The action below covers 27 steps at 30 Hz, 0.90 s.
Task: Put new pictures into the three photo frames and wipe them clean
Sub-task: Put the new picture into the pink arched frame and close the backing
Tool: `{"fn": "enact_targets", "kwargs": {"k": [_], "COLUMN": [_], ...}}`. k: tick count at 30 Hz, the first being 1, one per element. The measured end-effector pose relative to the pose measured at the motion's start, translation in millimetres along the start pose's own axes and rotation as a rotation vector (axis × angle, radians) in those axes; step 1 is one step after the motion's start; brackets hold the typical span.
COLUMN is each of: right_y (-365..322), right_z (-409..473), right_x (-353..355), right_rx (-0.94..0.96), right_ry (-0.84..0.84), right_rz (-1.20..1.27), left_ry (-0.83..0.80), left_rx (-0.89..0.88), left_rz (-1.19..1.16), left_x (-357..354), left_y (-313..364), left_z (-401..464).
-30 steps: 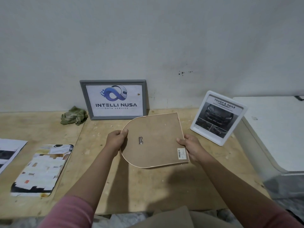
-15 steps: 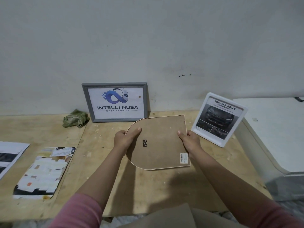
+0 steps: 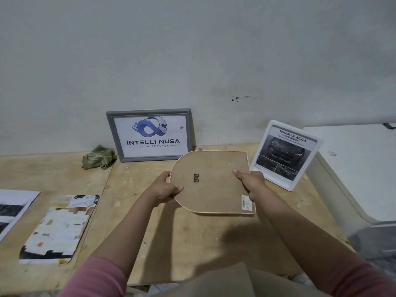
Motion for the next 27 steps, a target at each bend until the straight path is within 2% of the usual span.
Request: {"fn": "enact_targets", "kwargs": {"k": [5,7,14,18,21,23,27], "right_y": [9,16,11,-10,-25,-31,-44], "right_z": [-9,-11,-24,-38,-51,-58,-72], "right_x": [-26,-26,-18,-15,-14,-14,-19], "right_rx": [0.041,0.07,0.194,0.301,0.345,0.415,0.728], "right_ry": [-0.473,-0.542,-0.449,-0.356,-0.295,-0.279,-0.179], "right_rz": [-0.199,-0.259,-0.284,-0.212,-0.137,-0.146,-0.38], "left_ry": [0.168,0.179,0.206,0.133,-0.04,-0.095,-0.226], "left_rx": [0.007,0.016,-0.009,-0.05,0.022,0.048,0.082], "left_rz": [-0.088,-0.107,-0.122,-0.249,-0.518,-0.74,-1.078], "left_x": [26,29,31,17,1,1,3], "left_y": [-14,-19,-25,-14,-1,1,6], "left_z": [7,8,1,-7,-14,-10,-12]}}
Point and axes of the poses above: each hand's wrist, its own z-axis towards the middle knuckle, its own x-axis out of the back of the hand, y = z × x, the point moved 8 cm from there along z, towards the middle knuckle, and after that the axes turned 3 degrees about -z, right-handed, at the moved point
